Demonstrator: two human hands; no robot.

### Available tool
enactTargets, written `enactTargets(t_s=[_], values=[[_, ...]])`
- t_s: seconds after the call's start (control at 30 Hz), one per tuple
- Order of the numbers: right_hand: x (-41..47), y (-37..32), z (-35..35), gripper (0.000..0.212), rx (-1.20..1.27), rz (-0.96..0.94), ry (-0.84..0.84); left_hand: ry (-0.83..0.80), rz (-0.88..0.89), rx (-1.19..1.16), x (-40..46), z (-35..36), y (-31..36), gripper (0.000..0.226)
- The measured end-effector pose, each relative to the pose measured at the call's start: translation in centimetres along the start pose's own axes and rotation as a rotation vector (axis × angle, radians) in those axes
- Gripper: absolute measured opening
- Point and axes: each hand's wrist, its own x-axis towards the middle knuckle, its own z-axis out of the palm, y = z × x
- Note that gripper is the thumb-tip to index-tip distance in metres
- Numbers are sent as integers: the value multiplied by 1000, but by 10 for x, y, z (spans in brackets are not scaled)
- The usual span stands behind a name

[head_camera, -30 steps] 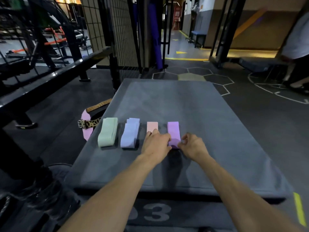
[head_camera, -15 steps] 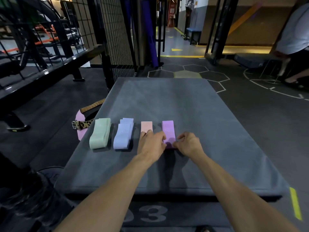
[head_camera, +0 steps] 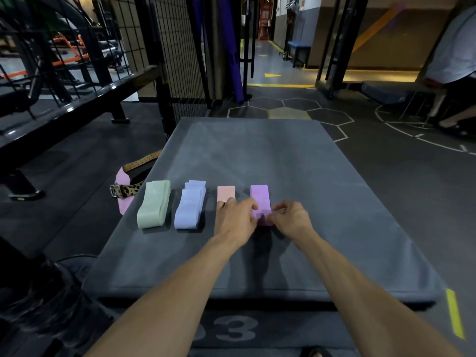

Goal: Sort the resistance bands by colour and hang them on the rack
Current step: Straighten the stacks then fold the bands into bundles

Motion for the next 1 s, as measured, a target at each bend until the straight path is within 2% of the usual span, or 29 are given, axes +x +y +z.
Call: enactTargets(t_s=[0.13, 0.23, 0.5, 0.6, 0.73, 0.87, 1.0], values=[[2, -2, -2, 21, 104, 69, -44, -10, -48, -86, 2, -2, 0, 24], [1, -1, -4, 8, 141, 104, -66, -12, -64, -126, 3, -4, 2, 27], [-5, -8, -8, 16, 275, 127, -56, 19, -100, -225, 4, -7, 5, 28], [-2, -10, -10, 32, 258, 27, 42, 16, -167, -396, 4, -10, 10, 26], [-6, -22, -27, 28, 209, -187, 112, -3, -223, -610, 3, -20, 21, 23], [-23, -42, -59, 33, 180, -383, 40, 28, -166, -765, -4, -39, 36, 23], [-46, -64, -89, 34, 190, -467, -145, 20, -70, -853, -18, -73, 44, 15]])
